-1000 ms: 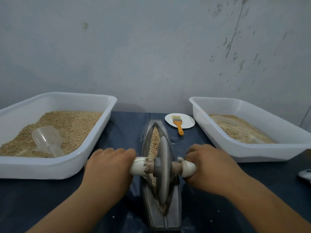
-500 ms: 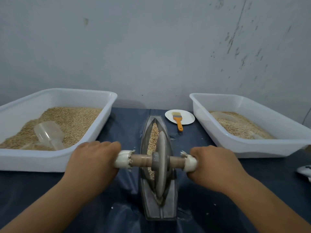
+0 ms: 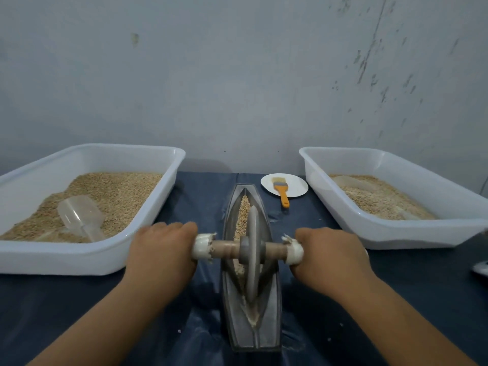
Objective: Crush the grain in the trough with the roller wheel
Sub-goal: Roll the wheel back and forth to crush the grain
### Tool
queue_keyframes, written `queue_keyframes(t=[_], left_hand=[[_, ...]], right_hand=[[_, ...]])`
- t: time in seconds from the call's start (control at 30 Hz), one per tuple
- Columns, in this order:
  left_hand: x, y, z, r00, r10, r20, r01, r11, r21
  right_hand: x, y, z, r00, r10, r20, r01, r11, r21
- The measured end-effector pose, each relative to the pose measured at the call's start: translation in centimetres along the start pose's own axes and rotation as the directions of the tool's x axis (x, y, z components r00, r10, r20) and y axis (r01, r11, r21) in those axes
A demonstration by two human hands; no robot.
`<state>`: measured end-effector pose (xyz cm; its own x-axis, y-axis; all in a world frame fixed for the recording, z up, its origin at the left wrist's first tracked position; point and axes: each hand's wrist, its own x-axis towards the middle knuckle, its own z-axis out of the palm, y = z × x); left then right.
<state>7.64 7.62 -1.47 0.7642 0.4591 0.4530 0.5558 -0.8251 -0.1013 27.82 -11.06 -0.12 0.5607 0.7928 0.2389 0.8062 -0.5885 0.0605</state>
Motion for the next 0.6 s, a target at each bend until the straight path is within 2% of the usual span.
queue_keyframes(t=[0.07,0.2,0.27,0.33,0.4,0.47,0.6], left_hand=[[1.5,0.4,-0.1,0.999,-0.045,0.024,0.044,0.998,0.036],[2.5,1.1,-1.0,0.999,-0.045,0.008,0.044,0.995,0.085],[1.0,1.1,-1.4,0.997,0.040,-0.058,-0.038,0.999,0.038],[-0.5,0.9,-1.7,0.988,0.092,-0.124,-0.093,0.996,-0.007],[-1.0,0.7,-1.8,0.993,0.091,-0.073,-0.092,0.996,-0.002],[-0.2,0.9,-1.7,0.998,0.059,0.009,-0.060,0.998,0.012],[2.8,2.0,-1.8,0.999,-0.011,0.038,0.008,0.997,0.079]], right_hand=[[1.1,-0.3,-0.1,0.997,0.028,0.075,-0.032,0.998,0.047],[1.9,-0.3,0.1,0.988,0.046,0.148,-0.065,0.990,0.128],[0.3,0.1,0.4,0.992,0.054,0.114,-0.066,0.992,0.103],[-1.4,0.4,1.0,0.999,0.037,0.008,-0.038,0.999,0.036],[-2.1,0.4,1.2,0.999,0.027,-0.044,-0.027,1.000,0.004],[-1.4,0.2,0.9,0.999,0.038,0.007,-0.038,0.999,0.037],[1.2,-0.1,0.4,0.985,0.037,0.168,-0.065,0.984,0.168]])
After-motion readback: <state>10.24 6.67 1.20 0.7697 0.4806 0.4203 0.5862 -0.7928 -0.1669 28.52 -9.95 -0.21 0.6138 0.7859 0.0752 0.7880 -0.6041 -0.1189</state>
